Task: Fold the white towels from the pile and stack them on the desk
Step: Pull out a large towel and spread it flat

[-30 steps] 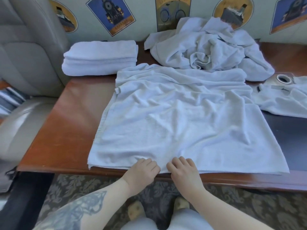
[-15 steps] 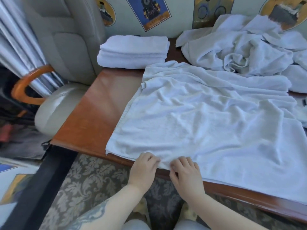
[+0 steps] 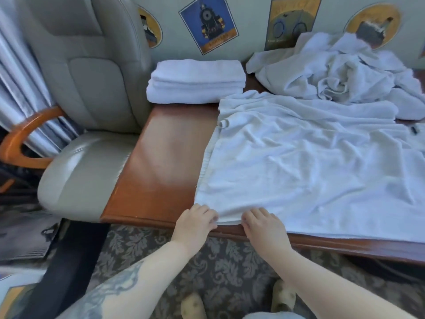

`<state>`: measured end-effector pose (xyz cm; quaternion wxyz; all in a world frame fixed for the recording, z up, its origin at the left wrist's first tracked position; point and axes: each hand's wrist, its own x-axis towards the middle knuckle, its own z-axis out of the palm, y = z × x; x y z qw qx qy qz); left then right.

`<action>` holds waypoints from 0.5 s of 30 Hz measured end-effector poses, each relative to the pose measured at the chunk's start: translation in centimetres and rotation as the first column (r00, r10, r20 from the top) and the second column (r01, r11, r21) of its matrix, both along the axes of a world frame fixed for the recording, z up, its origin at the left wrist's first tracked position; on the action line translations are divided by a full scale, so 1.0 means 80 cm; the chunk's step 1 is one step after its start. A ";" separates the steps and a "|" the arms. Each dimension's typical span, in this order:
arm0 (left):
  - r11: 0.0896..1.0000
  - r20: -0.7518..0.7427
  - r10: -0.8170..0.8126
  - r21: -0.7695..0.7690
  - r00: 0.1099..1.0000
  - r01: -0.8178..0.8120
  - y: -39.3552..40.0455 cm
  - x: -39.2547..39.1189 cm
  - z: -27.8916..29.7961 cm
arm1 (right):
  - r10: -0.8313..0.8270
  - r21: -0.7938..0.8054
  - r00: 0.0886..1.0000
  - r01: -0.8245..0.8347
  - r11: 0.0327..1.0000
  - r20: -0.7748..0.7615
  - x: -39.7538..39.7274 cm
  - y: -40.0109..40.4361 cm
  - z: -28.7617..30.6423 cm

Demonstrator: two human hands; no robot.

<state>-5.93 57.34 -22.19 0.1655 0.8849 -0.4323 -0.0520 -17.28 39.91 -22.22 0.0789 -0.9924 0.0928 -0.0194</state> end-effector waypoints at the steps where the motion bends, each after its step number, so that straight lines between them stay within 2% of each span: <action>1: 0.999 -0.017 -0.032 0.031 0.999 0.032 0.001 0.008 -0.004 | 0.000 -0.050 0.999 -0.003 0.999 -0.049 0.003 0.004 0.001; 5: 0.992 -0.022 -0.103 0.076 0.994 0.104 -0.005 0.018 -0.006 | -0.062 -0.140 0.965 0.027 0.990 -0.254 0.008 0.023 0.002; 8: 0.974 -0.012 -0.197 0.108 0.980 0.198 -0.003 0.026 -0.001 | -0.132 -0.175 0.959 0.089 0.981 -0.252 0.018 0.036 -0.001; 10: 0.948 0.079 -0.312 0.092 0.947 0.305 0.002 0.031 0.006 | -0.157 -0.176 0.953 0.114 0.978 -0.258 0.020 0.044 0.000; 12: 0.918 0.115 -0.398 0.042 0.910 0.395 0.008 0.034 0.010 | -0.154 -0.172 0.959 0.114 0.978 -0.237 0.017 0.048 0.003; 15: 0.893 0.187 -0.448 0.046 0.874 0.448 0.010 0.035 0.011 | -0.128 -0.173 0.974 0.096 0.980 -0.186 0.009 0.053 0.009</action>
